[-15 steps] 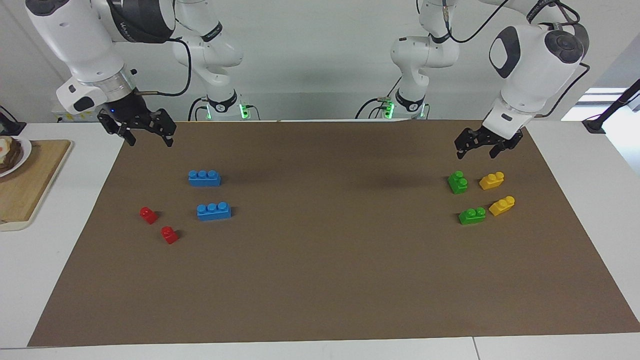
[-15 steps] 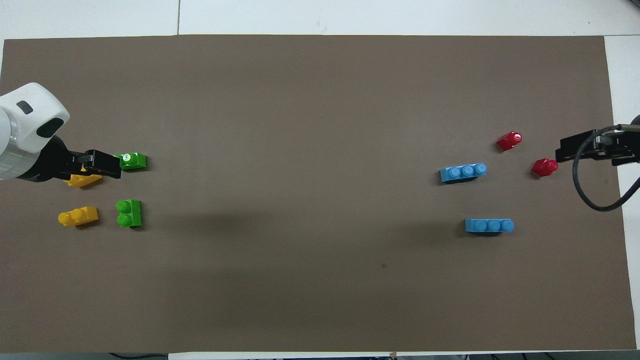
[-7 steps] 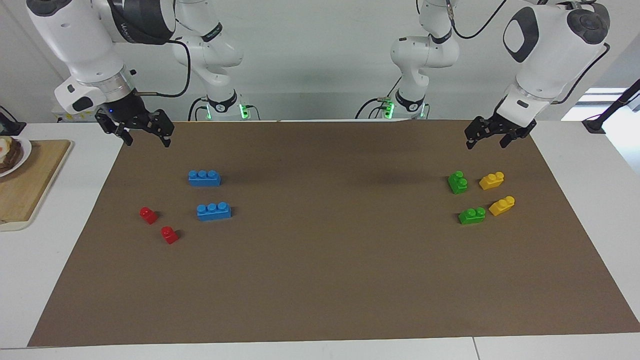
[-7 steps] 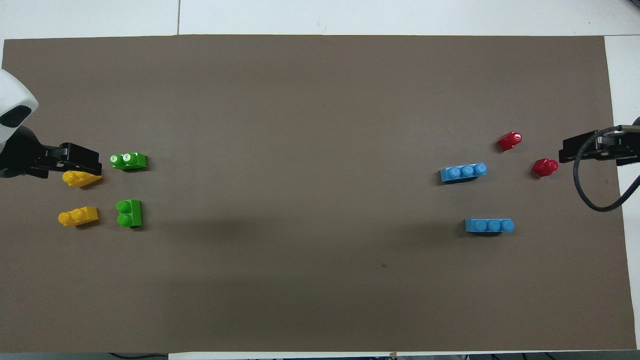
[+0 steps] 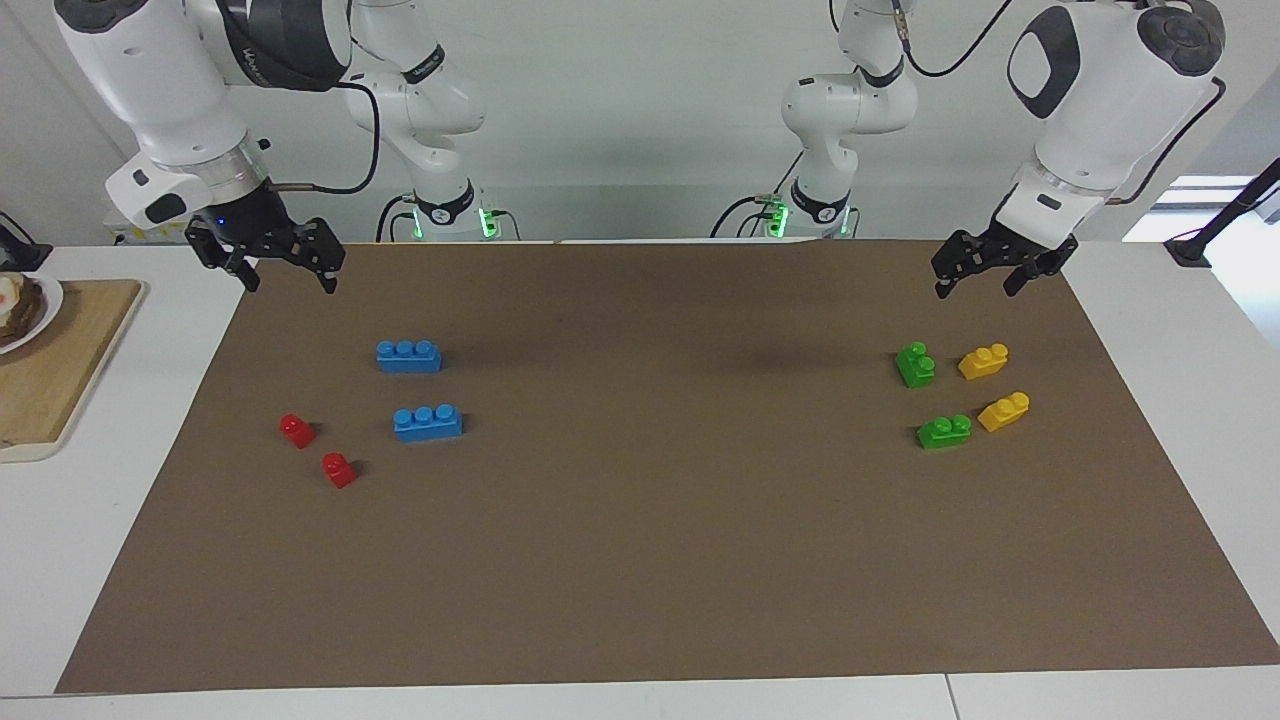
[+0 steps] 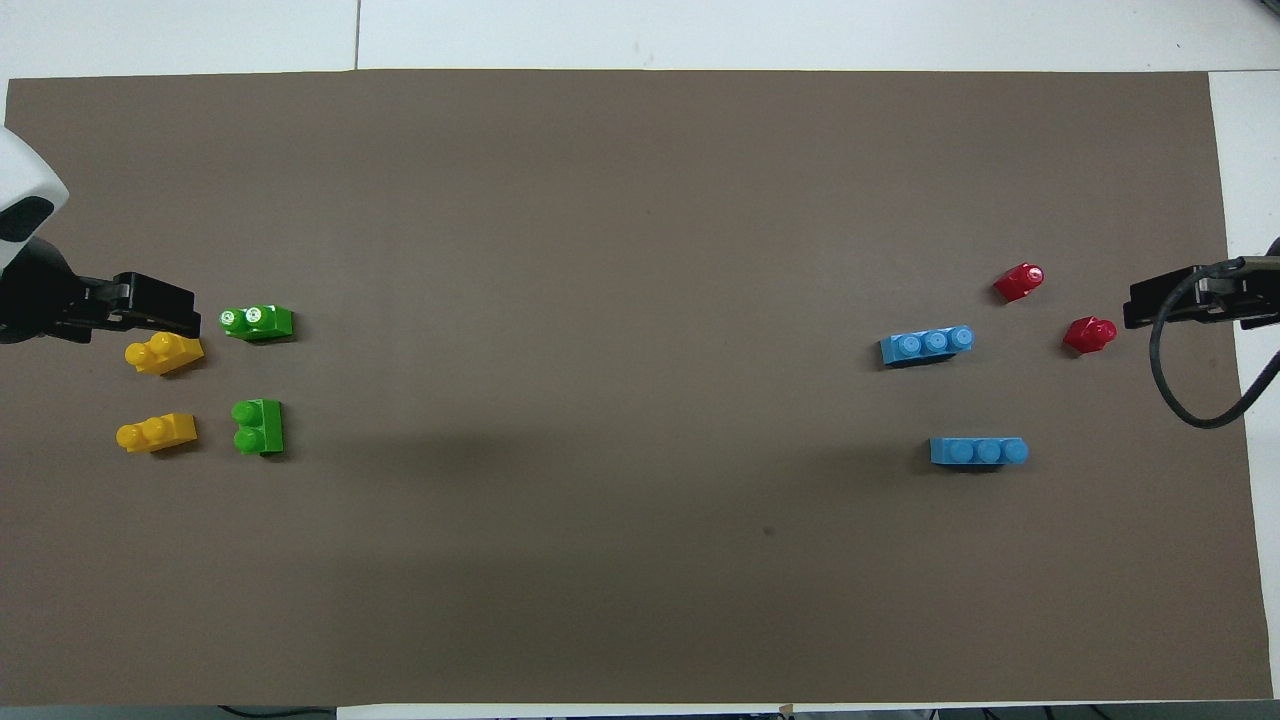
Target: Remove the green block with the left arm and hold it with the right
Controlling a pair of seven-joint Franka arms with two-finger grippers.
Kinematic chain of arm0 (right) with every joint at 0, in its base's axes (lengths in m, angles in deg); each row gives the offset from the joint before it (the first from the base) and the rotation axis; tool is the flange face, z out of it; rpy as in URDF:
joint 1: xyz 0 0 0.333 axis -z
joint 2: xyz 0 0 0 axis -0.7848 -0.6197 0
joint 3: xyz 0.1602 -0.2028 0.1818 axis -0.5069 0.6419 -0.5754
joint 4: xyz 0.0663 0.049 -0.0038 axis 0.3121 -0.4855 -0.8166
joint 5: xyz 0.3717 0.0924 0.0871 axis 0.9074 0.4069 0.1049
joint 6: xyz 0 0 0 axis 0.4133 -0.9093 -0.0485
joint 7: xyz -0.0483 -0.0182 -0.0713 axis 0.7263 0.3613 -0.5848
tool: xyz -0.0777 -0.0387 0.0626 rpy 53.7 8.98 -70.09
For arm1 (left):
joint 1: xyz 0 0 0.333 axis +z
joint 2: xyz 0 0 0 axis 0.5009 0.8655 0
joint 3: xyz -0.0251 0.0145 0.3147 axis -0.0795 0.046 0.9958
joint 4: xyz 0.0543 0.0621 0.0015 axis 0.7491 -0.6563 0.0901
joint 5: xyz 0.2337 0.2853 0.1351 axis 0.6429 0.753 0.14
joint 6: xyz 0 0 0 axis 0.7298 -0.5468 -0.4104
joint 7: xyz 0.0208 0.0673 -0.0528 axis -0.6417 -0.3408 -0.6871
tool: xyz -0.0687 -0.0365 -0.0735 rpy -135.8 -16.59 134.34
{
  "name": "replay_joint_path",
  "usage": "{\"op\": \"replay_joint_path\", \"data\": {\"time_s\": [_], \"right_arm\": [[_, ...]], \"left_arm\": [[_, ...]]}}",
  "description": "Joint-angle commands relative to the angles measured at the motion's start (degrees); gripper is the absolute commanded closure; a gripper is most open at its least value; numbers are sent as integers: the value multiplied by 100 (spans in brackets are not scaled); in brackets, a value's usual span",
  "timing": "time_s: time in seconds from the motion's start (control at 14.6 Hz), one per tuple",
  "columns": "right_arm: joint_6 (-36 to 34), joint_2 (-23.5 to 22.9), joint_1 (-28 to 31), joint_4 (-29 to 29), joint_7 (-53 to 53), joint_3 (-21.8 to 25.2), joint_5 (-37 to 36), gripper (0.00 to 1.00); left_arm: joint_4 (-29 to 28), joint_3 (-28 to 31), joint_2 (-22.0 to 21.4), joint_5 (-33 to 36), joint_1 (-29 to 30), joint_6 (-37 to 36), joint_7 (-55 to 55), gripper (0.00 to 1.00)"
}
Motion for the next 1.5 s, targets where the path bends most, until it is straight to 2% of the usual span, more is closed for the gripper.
{"op": "replay_joint_path", "data": {"time_s": [0.0, 0.68, 0.96, 1.43], "right_arm": [[-76, 72, 49, -42, 136, -39, -107, 0], [-67, 72, 49, -42, 144, -39, -90, 0], [-49, 72, 49, -42, 136, -30, -81, 0], [-6, 72, 49, -51, 135, -39, -81, 0]], "left_arm": [[323, -73, 114, 43, 113, -285, 47, 0], [139, -82, 44, 324, 254, -276, 82, 0], [718, -117, 254, 325, 271, -593, 91, 0], [605, -126, 246, 281, 254, -365, 74, 0]]}}
